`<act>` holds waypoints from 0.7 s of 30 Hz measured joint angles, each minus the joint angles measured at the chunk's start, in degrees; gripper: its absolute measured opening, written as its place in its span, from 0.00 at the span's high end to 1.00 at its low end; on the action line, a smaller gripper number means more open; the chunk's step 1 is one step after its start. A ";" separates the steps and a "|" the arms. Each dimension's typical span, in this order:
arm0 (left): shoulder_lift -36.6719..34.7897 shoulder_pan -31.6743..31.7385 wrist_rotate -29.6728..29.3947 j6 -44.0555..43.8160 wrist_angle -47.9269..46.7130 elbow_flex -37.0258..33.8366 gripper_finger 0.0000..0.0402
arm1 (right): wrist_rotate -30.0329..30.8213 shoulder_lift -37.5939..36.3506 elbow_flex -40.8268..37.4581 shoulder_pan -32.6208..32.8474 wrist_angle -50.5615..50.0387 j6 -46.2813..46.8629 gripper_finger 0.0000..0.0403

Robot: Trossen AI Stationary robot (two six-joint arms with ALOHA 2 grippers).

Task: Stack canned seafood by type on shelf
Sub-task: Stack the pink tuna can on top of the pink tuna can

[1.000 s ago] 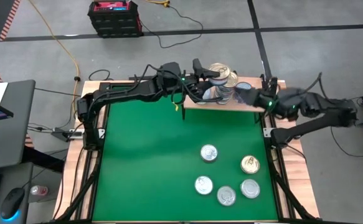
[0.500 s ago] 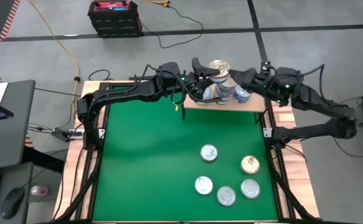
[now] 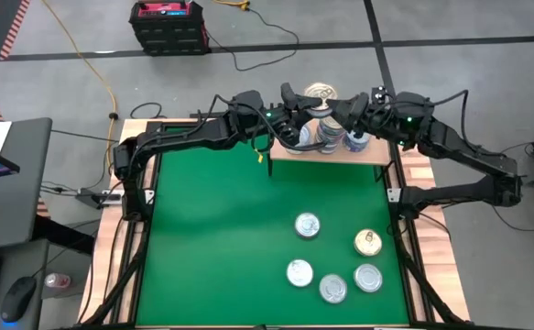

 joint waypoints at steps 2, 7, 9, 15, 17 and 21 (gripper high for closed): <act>0.00 0.00 0.74 -0.42 0.06 0.00 0.54 | -0.02 -0.02 0.00 -0.48 0.48 -0.10 0.17; 0.00 0.00 5.02 -0.03 -0.96 0.00 0.54 | 0.00 0.02 0.00 -1.63 0.39 0.25 0.21; 0.00 0.00 5.28 -0.73 -1.26 0.00 0.54 | -0.17 0.00 0.00 -2.14 0.14 0.33 0.24; -0.02 0.15 5.83 -3.99 -2.58 0.07 0.54 | -1.48 0.07 -0.02 -3.46 -0.33 0.69 0.35; -0.02 0.15 5.98 -3.74 -2.70 0.07 0.54 | -1.73 0.07 -0.02 -3.97 -0.33 1.12 0.39; -0.02 0.16 6.01 -3.68 -2.82 0.07 0.52 | -2.01 0.07 -0.02 -4.76 -0.29 0.85 0.42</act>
